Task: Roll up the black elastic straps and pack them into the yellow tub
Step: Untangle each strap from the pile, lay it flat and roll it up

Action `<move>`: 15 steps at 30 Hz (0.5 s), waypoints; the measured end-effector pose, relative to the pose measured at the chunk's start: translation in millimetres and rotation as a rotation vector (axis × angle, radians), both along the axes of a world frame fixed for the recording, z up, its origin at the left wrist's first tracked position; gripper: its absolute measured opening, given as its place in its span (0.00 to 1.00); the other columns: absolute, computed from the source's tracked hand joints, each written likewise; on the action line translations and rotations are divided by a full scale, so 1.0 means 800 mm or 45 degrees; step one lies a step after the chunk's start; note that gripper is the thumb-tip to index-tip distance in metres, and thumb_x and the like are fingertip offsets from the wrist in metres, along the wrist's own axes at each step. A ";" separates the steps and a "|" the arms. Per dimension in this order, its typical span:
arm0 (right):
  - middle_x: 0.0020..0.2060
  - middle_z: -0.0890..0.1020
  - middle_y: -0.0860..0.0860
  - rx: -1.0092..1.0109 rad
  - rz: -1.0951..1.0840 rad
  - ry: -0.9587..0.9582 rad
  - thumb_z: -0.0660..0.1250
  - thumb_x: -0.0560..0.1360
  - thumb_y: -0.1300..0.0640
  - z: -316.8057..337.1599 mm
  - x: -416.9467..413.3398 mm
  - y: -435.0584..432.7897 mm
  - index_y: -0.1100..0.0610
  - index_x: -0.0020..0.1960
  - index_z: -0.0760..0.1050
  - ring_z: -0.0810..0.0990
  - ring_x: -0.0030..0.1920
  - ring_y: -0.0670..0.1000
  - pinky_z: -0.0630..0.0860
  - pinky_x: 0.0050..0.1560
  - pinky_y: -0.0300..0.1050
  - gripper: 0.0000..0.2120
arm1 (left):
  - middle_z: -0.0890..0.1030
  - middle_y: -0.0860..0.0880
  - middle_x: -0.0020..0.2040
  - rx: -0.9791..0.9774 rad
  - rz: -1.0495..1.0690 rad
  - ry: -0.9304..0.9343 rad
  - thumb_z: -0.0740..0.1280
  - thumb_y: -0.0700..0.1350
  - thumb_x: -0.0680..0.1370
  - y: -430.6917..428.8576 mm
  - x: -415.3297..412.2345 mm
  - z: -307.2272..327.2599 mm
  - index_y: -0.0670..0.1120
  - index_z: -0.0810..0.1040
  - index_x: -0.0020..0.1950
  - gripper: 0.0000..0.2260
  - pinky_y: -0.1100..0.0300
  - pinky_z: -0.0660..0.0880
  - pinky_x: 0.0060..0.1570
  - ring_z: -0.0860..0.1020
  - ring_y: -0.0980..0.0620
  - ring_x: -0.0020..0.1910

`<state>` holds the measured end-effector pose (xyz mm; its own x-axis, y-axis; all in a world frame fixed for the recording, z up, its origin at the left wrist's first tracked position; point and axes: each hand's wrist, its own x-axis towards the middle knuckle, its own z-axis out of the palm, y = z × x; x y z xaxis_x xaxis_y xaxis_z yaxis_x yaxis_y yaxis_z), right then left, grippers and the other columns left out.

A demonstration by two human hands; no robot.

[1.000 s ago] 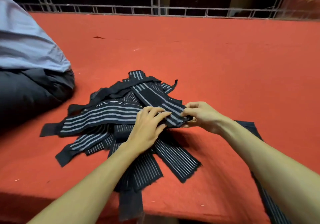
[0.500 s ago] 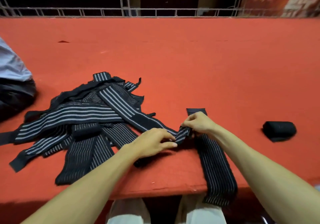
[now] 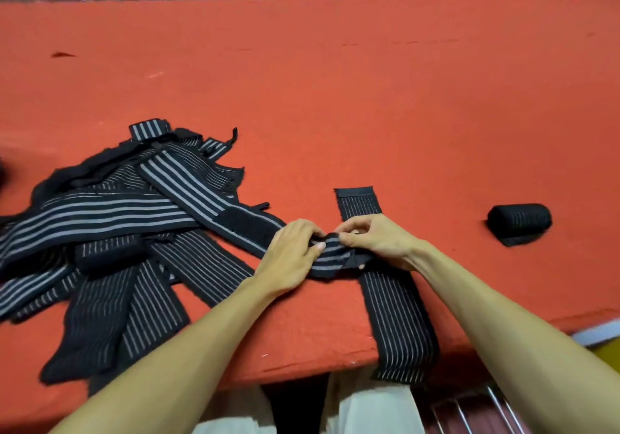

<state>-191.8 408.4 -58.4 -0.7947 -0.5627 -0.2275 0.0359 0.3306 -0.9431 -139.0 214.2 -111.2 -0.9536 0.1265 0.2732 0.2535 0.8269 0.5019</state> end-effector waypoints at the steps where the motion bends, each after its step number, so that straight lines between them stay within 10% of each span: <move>1: 0.43 0.79 0.57 0.017 0.049 -0.017 0.72 0.73 0.60 0.003 -0.001 0.002 0.61 0.53 0.80 0.79 0.40 0.46 0.78 0.41 0.40 0.10 | 0.73 0.55 0.55 0.032 0.020 -0.017 0.62 0.49 0.81 -0.001 0.000 0.000 0.51 0.72 0.58 0.07 0.59 0.62 0.63 0.69 0.55 0.59; 11: 0.40 0.83 0.50 0.150 0.023 0.077 0.79 0.63 0.67 0.042 0.009 0.035 0.57 0.50 0.82 0.80 0.41 0.45 0.76 0.48 0.38 0.17 | 0.70 0.52 0.69 -0.133 -0.023 -0.236 0.52 0.50 0.84 -0.005 0.005 0.024 0.51 0.62 0.74 0.18 0.53 0.41 0.75 0.60 0.54 0.72; 15: 0.41 0.84 0.56 -0.185 -0.094 0.071 0.72 0.67 0.73 0.075 0.013 0.053 0.63 0.49 0.81 0.82 0.42 0.51 0.78 0.45 0.41 0.13 | 0.71 0.49 0.63 -0.217 0.030 -0.247 0.56 0.53 0.83 -0.011 0.001 0.051 0.49 0.66 0.71 0.18 0.54 0.52 0.70 0.63 0.48 0.67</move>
<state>-181.5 451.1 1.8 -0.8440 -0.5264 -0.1026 0.0015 0.1891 -0.9820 -137.8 205.7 -70.4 -0.9894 0.1319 0.0615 0.1454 0.9083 0.3921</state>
